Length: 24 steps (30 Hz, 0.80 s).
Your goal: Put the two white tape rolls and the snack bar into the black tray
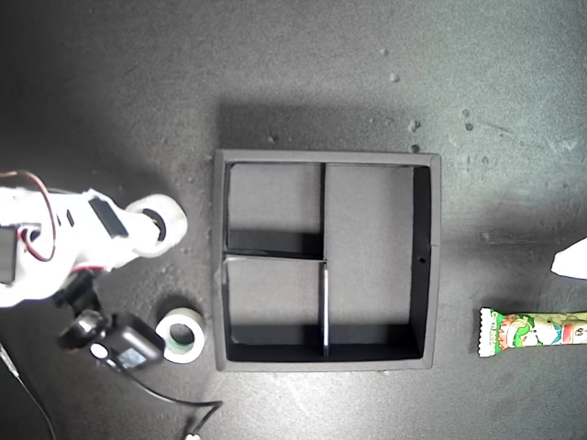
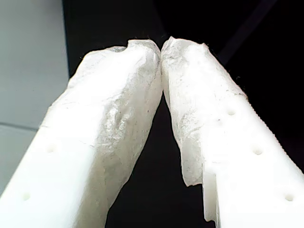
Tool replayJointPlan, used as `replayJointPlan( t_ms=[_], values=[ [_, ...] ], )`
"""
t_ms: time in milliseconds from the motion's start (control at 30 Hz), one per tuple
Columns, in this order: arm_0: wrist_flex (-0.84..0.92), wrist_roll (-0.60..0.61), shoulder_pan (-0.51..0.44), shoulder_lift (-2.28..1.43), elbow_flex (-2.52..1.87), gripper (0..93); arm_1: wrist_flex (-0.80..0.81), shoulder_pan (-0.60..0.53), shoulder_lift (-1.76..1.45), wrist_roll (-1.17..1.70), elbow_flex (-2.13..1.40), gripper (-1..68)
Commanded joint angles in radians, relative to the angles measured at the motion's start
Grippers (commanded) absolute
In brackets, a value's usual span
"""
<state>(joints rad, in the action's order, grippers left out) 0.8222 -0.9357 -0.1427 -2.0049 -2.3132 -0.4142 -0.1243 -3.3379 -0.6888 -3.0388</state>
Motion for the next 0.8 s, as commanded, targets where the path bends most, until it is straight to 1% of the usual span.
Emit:
replayJointPlan(
  t_ms=[0, 267, 333, 400, 433, 533, 633, 700, 767],
  values=[
    [0.064, 0.012, 0.017, -0.003, 0.126, 0.2, -0.014, 0.037, 0.002, 0.293, 0.078, -0.6],
    [0.202, 0.077, 0.049, -0.003, 0.339, 0.1, -0.115, 0.150, 0.005, 0.301, 0.247, -0.4],
    [0.225, 0.084, 0.044, 0.008, 0.387, 0.1, -0.109, 0.163, 0.005, 0.307, 0.268, -0.4],
    [0.255, 0.091, 0.038, 0.028, 0.436, 0.1, -0.049, 0.181, 0.003, 0.264, 0.278, -0.4],
    [0.270, 0.091, 0.037, 0.038, 0.459, 0.1, -0.006, 0.222, 0.003, 0.173, 0.268, -0.4],
    [0.295, 0.097, 0.032, 0.066, 0.508, 0.1, 0.067, 0.383, -0.011, -0.305, 0.181, -0.6],
    [0.313, 0.104, 0.031, 0.095, 0.545, 0.1, 0.127, 0.445, -0.011, -0.661, 0.071, -0.6],
    [0.321, 0.107, 0.029, 0.112, 0.563, 0.1, 0.095, 0.465, -0.011, -0.775, 0.049, -0.6],
    [0.330, 0.112, 0.025, 0.132, 0.584, 0.1, 0.095, 0.466, -0.011, -0.776, 0.038, -0.6]
  ],
)
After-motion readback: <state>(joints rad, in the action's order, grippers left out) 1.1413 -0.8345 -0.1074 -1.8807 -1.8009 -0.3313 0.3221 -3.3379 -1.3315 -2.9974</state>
